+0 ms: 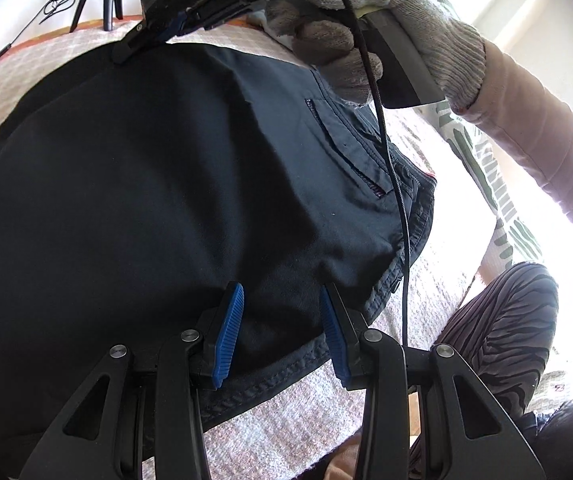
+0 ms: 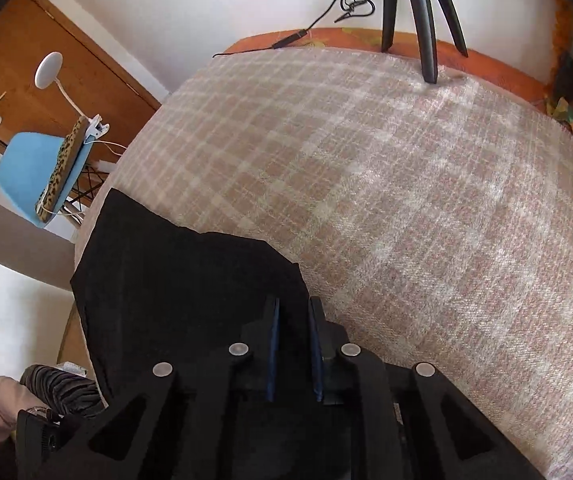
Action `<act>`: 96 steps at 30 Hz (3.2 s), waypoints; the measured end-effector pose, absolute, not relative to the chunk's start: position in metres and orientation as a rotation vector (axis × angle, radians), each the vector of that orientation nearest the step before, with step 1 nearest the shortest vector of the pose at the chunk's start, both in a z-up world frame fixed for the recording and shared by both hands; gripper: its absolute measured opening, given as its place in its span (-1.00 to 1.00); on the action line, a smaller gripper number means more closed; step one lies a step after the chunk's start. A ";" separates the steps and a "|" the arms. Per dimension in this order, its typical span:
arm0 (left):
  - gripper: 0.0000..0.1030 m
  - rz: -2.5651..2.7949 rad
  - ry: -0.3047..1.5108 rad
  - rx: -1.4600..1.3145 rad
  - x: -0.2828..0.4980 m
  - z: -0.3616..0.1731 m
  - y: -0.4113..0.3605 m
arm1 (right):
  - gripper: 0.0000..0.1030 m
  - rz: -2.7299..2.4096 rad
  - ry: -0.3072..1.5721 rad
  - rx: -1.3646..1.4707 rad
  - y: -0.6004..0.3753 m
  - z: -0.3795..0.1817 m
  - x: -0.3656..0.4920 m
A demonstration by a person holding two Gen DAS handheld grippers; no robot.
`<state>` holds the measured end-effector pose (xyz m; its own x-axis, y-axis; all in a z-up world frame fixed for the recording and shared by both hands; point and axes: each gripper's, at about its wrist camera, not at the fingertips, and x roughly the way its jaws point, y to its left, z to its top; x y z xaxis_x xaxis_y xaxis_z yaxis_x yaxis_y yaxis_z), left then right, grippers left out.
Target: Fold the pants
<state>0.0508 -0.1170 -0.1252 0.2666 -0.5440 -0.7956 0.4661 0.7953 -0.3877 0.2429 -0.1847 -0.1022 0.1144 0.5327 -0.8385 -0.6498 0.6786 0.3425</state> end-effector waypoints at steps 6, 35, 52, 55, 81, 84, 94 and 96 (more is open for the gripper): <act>-0.27 -0.682 1.101 -0.072 0.051 -0.123 -0.116 | -0.95 0.716 1.017 -0.332 -0.183 -0.087 0.250; -0.13 -0.041 0.832 -0.708 -0.029 -0.064 0.167 | 0.26 0.758 1.040 -0.141 -0.178 -0.072 0.151; -0.13 0.234 0.801 -1.030 -0.080 -0.131 0.268 | 0.56 0.759 0.986 -0.002 -0.187 -0.077 0.073; -0.13 0.228 0.801 -1.032 -0.082 -0.131 0.267 | 0.56 0.769 0.985 -0.015 -0.186 -0.080 0.072; -0.18 0.284 0.741 -0.886 -0.050 -0.135 0.245 | 0.56 0.760 0.983 -0.009 -0.186 -0.082 0.070; -0.47 0.271 0.737 -0.862 -0.042 -0.133 0.243 | 0.56 0.760 0.973 -0.007 -0.186 -0.079 0.069; -0.77 0.139 0.700 -0.595 -0.025 -0.104 0.191 | 0.56 0.873 1.016 0.026 -0.129 -0.038 0.104; -0.77 0.116 0.712 -0.563 -0.022 -0.105 0.183 | 0.56 0.925 1.026 0.002 -0.096 -0.027 0.116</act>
<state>-0.0216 0.1825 -0.1050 0.7574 -0.0862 -0.6472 -0.2876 0.8458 -0.4493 0.1156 -0.0958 -0.0268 0.1879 0.6583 -0.7289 -0.6569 0.6360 0.4050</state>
